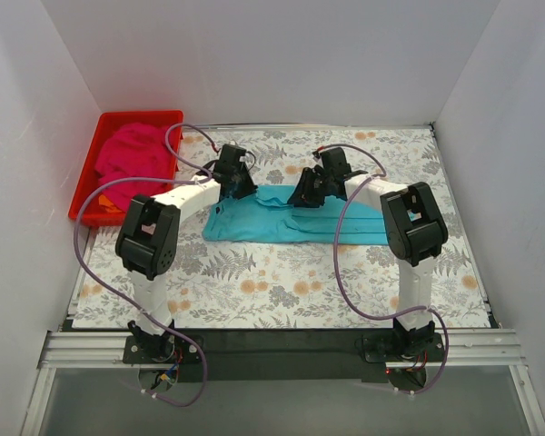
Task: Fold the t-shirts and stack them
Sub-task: Fold the tshirt
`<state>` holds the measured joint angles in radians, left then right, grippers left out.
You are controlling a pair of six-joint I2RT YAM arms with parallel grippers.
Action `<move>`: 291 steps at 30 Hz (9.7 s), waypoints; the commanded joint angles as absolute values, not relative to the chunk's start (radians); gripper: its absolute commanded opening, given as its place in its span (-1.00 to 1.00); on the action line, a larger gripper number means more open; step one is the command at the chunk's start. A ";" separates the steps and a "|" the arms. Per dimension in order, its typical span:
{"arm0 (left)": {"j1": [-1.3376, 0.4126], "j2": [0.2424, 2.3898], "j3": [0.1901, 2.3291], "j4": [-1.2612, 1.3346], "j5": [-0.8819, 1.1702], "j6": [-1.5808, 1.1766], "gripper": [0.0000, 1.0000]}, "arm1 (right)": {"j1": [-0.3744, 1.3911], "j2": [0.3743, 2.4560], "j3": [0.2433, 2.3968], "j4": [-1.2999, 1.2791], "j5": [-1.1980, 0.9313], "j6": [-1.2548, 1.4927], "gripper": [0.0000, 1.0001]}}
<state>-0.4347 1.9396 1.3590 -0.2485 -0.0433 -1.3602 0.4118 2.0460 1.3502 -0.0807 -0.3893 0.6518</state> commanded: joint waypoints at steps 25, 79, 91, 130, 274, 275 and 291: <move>-0.385 1.806 1.310 -0.213 -0.060 -1.417 0.52 | 0.393 1.597 1.102 -0.250 -0.075 0.255 0.27; -0.212 1.496 0.709 -0.218 -0.106 -1.502 -0.61 | -0.525 1.447 0.502 0.097 -0.279 0.561 -0.16; -0.193 1.497 0.775 -0.365 -0.170 -1.479 -1.00 | -0.560 1.394 0.570 -0.084 -0.189 0.500 -0.97; -0.323 1.179 0.830 -0.537 -0.003 -1.466 0.20 | 0.214 1.287 0.738 -0.298 -0.017 0.503 -0.09; -0.337 2.110 1.455 -0.575 -0.063 -1.342 0.14 | 0.575 1.545 0.758 -0.681 -0.138 0.207 0.14; -0.336 2.185 1.504 -0.592 -0.055 -1.297 0.14 | 0.639 1.551 0.764 -0.690 -0.159 0.216 0.13; -0.328 2.600 2.135 -0.739 -0.061 -1.075 0.21 | 1.098 1.997 1.279 -0.736 -0.330 0.285 0.15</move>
<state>-0.3500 2.4702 2.1380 -0.6979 -0.0338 -1.1305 1.0477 1.8763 1.2339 -0.7700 -0.2501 0.2707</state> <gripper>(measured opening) 0.596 0.575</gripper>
